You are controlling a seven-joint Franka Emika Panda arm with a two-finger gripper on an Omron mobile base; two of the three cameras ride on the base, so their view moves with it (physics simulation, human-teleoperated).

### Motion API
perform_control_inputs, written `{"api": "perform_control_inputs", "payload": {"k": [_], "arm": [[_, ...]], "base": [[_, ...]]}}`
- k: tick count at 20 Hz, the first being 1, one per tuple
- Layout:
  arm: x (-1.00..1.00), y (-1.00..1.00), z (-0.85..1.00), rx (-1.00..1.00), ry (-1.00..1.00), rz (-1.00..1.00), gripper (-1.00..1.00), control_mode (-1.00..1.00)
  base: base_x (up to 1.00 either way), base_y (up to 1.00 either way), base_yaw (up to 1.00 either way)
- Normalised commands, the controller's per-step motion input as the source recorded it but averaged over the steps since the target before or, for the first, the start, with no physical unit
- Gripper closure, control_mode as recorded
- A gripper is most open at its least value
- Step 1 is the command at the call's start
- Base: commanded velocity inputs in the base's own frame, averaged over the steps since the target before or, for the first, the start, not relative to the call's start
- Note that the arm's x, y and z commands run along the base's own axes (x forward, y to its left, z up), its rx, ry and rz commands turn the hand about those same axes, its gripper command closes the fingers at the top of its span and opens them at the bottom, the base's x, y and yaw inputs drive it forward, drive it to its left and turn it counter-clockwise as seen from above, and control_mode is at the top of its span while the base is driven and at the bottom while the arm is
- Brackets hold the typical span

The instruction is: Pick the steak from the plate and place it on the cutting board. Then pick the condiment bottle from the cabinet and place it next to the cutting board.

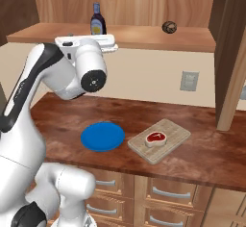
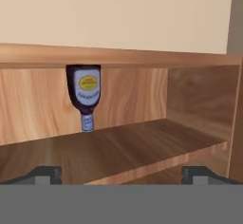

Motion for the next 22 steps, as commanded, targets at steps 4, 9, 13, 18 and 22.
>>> {"api": "perform_control_inputs", "payload": {"k": [4, 9, 13, 18, 22], "arm": [[0.25, 0.02, 0.14, 0.00, 0.05, -0.02, -1.00, -1.00], [0.25, 0.02, 0.12, 0.00, 0.05, -0.03, -1.00, -1.00], [0.25, 0.03, 0.08, 0.00, 0.03, -0.02, -1.00, -1.00], [0.27, 0.08, 0.07, 0.02, 0.02, -0.02, -1.00, -1.00], [0.25, 0.08, 0.09, 0.05, 0.01, -0.01, -1.00, -1.00]], "base": [[0.00, 0.00, 0.00], [0.00, 0.00, 0.00], [0.00, 0.00, 0.00], [0.00, 0.00, 0.00], [0.00, 0.00, 0.00]]}}
